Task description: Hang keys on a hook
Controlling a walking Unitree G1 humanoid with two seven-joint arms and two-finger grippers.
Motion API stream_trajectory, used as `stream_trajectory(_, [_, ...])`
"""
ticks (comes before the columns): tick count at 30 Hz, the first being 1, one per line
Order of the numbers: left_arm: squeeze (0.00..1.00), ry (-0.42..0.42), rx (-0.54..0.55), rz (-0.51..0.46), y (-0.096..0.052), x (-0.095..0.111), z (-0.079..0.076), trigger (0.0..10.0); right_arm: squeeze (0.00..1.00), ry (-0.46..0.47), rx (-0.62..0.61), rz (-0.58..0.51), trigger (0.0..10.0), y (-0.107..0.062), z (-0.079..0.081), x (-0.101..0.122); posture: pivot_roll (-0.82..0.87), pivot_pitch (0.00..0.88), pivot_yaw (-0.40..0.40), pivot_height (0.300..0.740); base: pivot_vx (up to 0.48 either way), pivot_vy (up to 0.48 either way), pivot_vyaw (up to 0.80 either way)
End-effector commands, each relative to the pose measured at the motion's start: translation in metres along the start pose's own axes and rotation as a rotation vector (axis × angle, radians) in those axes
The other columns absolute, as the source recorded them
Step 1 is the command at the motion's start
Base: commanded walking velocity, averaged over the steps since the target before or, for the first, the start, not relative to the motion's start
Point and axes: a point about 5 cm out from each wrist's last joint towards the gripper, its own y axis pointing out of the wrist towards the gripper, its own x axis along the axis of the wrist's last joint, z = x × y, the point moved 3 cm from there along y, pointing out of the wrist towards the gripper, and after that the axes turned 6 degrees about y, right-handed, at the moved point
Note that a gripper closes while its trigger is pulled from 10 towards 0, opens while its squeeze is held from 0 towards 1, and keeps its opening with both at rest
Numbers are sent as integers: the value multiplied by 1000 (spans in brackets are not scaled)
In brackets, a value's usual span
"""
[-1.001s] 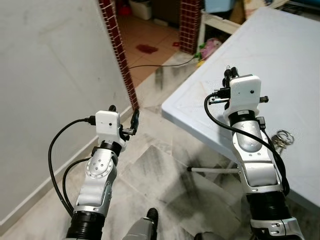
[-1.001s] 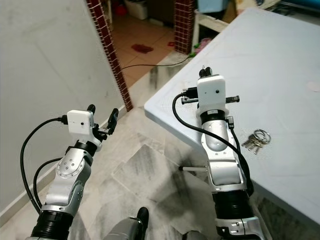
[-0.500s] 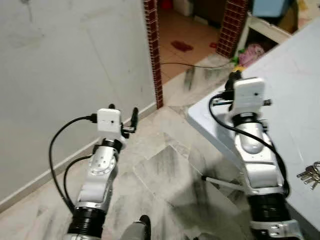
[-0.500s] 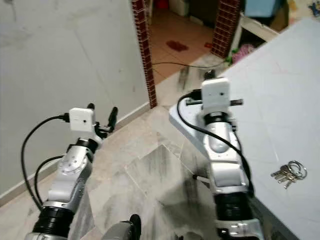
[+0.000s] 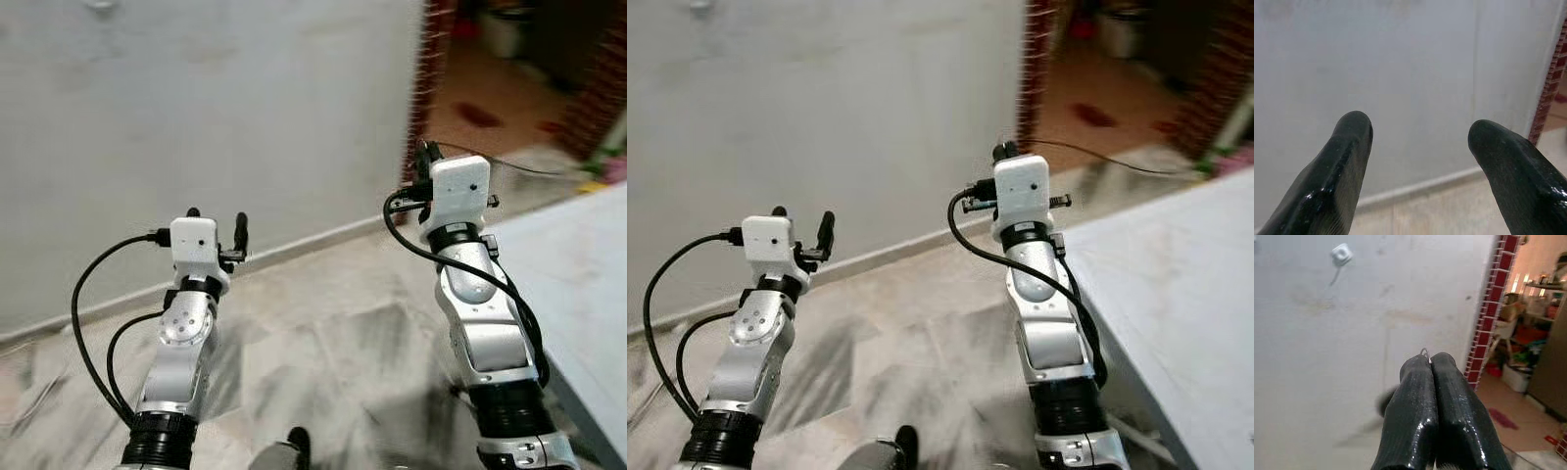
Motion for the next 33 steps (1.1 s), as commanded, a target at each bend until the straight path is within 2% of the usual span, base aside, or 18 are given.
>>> stream_trajectory(1, [0,48,46,24,0,-1,10,10000,0,26,25,-23,10000,2,8,7,5,144,57,740,0,0,800])
stream_trajectory(2, [0,52,39,24,1,-1,9,10000,0,29,28,-23,10000,2,9,7,5,144,57,740,0,0,800])
stream_trajectory(3, [0,9,-24,12,1,-1,4,10000,0,34,31,-23,10000,2,10,7,2,148,54,740,0,0,469])
stream_trajectory(14, [0,-35,-45,17,0,0,-2,10000,0,45,40,-17,10000,0,10,6,-6,144,49,740,0,0,43])
stream_trajectory(26, [0,-37,-55,32,1,-2,-1,10000,0,58,46,-13,10000,0,14,5,-2,144,56,740,0,436,0])
stream_trajectory(29, [0,-31,-51,38,1,-3,1,10000,0,-41,98,-71,10000,0,21,14,-3,144,60,740,0,480,0])
stream_trajectory(33, [0,-30,-50,41,2,-3,1,10000,0,-16,104,-69,10000,-1,26,15,-4,142,60,740,0,480,0])
